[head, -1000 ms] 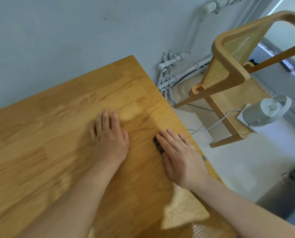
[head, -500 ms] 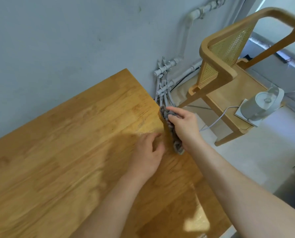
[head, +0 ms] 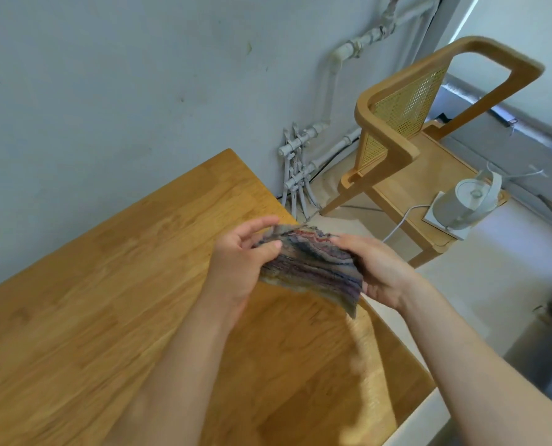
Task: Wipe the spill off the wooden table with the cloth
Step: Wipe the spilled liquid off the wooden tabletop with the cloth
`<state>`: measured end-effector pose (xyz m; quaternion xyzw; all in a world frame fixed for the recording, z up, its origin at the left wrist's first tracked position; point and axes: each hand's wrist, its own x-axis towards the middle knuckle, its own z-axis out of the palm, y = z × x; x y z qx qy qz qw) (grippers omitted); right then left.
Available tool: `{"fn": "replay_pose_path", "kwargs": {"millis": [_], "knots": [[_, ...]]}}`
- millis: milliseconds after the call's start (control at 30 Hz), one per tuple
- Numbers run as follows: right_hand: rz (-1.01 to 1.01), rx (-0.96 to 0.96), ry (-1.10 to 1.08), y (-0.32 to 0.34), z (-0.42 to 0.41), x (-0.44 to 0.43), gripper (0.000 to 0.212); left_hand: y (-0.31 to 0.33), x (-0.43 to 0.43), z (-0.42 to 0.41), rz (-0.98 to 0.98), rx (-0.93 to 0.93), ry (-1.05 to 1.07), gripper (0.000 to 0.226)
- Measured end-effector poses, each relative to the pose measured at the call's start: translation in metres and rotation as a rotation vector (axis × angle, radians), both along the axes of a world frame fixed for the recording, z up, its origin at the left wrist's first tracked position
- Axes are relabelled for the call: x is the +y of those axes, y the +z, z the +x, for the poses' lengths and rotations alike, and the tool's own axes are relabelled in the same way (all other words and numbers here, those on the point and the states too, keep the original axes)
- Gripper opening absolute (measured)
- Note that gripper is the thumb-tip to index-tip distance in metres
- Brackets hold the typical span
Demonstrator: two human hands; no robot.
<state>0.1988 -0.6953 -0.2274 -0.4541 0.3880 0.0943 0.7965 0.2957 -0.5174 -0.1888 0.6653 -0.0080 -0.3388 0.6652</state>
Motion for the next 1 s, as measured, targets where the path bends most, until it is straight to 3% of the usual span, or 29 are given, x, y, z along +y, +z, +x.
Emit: {"fn": "replay_pose_path", "kwargs": {"millis": [67,133,267,300,400,500,600,700,1000], "knots": [[-0.058,-0.062,-0.005,0.004,-0.007,-0.01,0.027,-0.002,0.009,0.003,-0.005,-0.088,-0.021,0.043],[-0.243,-0.059,0.036,0.004,-0.012,-0.016,0.027,-0.014,0.015,-0.008,0.058,-0.179,-0.053,0.048],[-1.064,0.264,0.491,-0.021,-0.022,-0.012,0.044,-0.06,0.02,-0.052,0.494,-0.322,-0.432,0.04],[-1.162,0.291,0.565,-0.03,-0.024,-0.006,0.05,-0.068,0.022,-0.06,0.591,-0.369,-0.529,0.036],[-1.033,0.205,0.544,-0.057,-0.026,0.023,0.075,-0.081,0.024,-0.06,0.682,-0.573,-0.545,0.03],[-1.281,0.303,0.588,-0.079,-0.019,0.053,0.098,-0.086,0.02,-0.048,0.659,-0.664,-0.46,0.029],[-1.466,0.37,0.49,-0.087,-0.009,0.054,0.078,-0.094,0.018,-0.033,0.692,-0.717,-0.328,0.027],[-1.473,0.297,0.484,-0.095,0.001,0.039,0.051,-0.106,0.021,-0.012,0.809,-0.787,-0.237,0.027],[-1.43,0.19,0.523,-0.105,0.063,0.025,0.045,-0.138,0.0,0.09,1.071,-0.956,-0.257,0.046]]}}
